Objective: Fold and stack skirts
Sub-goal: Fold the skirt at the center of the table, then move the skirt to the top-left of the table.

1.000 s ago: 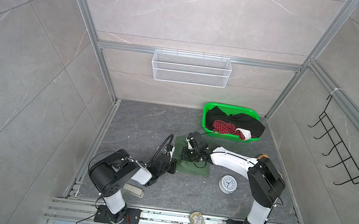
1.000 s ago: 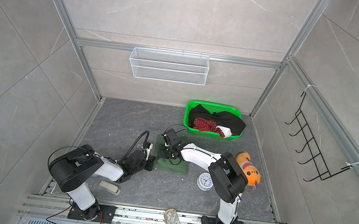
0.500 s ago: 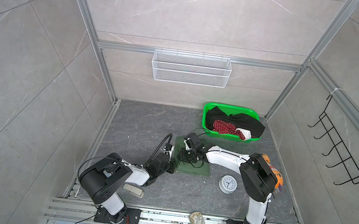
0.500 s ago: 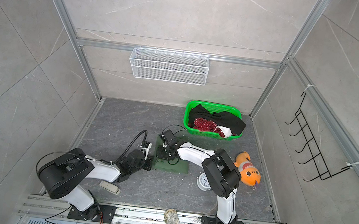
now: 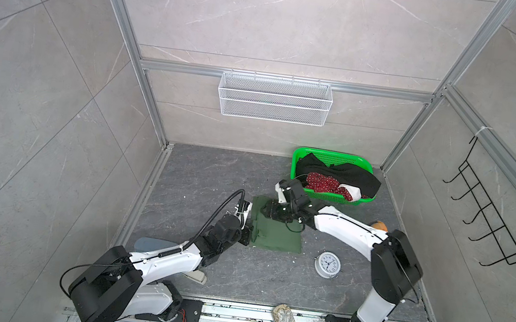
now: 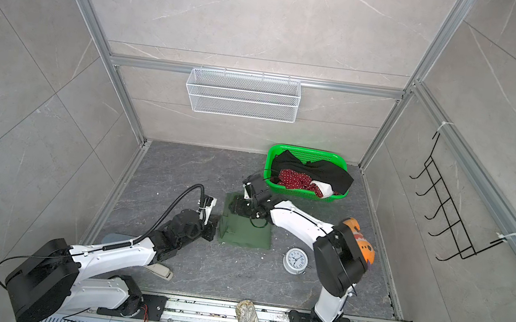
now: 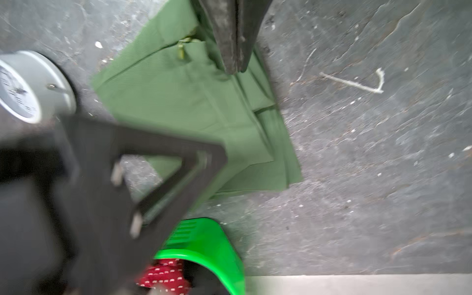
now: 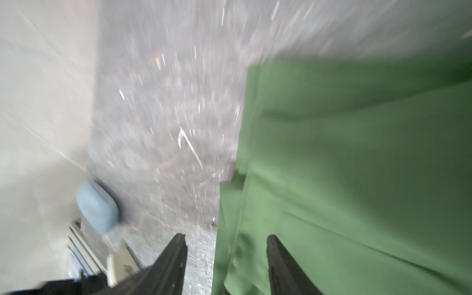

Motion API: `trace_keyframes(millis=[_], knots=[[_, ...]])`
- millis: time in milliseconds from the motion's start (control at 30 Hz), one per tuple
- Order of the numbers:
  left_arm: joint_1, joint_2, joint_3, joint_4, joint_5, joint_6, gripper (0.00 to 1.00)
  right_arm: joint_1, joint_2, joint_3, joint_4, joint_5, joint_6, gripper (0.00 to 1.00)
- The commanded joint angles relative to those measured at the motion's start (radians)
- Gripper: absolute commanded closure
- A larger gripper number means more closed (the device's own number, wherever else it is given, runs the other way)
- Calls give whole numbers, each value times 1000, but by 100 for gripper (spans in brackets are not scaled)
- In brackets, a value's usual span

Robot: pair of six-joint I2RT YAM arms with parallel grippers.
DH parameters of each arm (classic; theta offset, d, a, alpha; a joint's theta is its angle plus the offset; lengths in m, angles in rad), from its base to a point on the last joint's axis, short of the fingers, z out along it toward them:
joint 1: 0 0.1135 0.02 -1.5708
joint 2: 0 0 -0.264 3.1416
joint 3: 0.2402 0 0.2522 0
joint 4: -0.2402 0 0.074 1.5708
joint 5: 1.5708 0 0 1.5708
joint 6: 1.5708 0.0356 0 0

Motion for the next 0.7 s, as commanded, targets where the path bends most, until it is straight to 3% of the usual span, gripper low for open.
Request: trace_keyframes(millis=[0,267,433,667], knots=[[-55,32,79,-14,19,34,100,-48,-98,-57,-60,22,-49,46],[-132,225,152,37,48,-36,100,-78,-212,-288,-49,-44,-98,53],[-148,282,118,78,36,-94,100,-78,-208,-396,-7,-93,-86,57],[-147,362,50,128,-46,-121,100,-78,-148,-456,14,-61,-73,59]])
